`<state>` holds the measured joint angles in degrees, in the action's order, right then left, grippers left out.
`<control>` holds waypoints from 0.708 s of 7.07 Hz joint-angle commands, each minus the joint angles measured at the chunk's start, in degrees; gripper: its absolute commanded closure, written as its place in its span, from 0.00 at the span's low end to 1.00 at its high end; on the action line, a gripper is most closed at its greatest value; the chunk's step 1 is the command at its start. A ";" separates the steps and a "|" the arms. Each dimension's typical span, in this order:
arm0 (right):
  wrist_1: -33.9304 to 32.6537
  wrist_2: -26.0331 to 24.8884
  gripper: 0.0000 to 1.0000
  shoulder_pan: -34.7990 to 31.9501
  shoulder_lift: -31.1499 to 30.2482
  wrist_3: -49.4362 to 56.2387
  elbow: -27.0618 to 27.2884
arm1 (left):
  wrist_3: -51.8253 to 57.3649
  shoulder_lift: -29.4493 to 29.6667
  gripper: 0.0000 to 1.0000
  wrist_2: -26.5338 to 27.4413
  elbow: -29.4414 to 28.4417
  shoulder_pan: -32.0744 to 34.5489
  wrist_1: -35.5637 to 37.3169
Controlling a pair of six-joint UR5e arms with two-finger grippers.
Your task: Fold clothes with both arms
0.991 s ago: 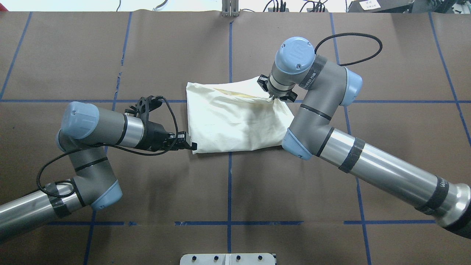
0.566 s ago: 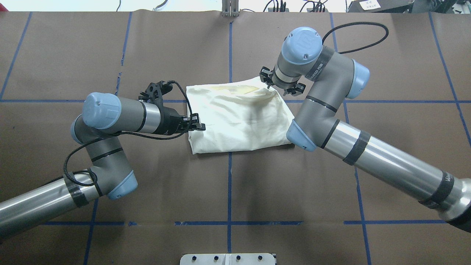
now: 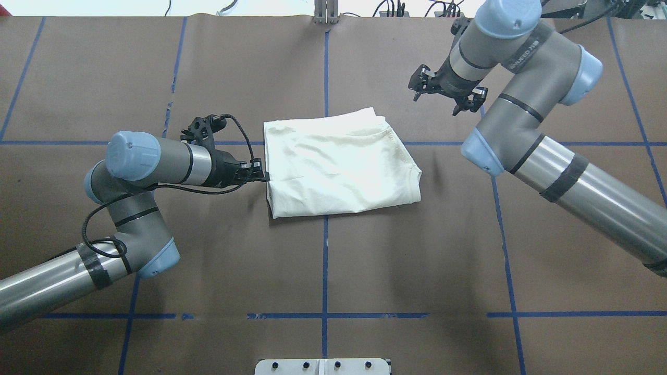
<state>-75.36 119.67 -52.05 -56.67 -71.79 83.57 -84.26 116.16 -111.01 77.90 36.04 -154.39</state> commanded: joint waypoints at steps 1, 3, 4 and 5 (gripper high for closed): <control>-0.31 1.00 0.00 -2.69 -4.04 4.35 3.08 | 3.29 -3.73 1.00 -3.57 3.83 6.71 0.84; -0.14 4.93 0.00 -9.34 -9.29 17.04 3.44 | 24.82 -9.69 1.00 -5.36 4.46 16.12 6.18; -0.05 7.83 0.00 -13.73 -13.86 29.74 3.53 | 36.07 -12.34 1.00 -5.36 4.46 21.65 11.25; -0.66 9.33 0.00 -19.00 -17.38 41.53 3.53 | 48.02 -13.58 1.00 -5.80 4.46 26.14 17.13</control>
<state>-75.60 126.58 -65.10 -69.42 -44.33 87.02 -50.78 104.87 -116.37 82.30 56.20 -143.86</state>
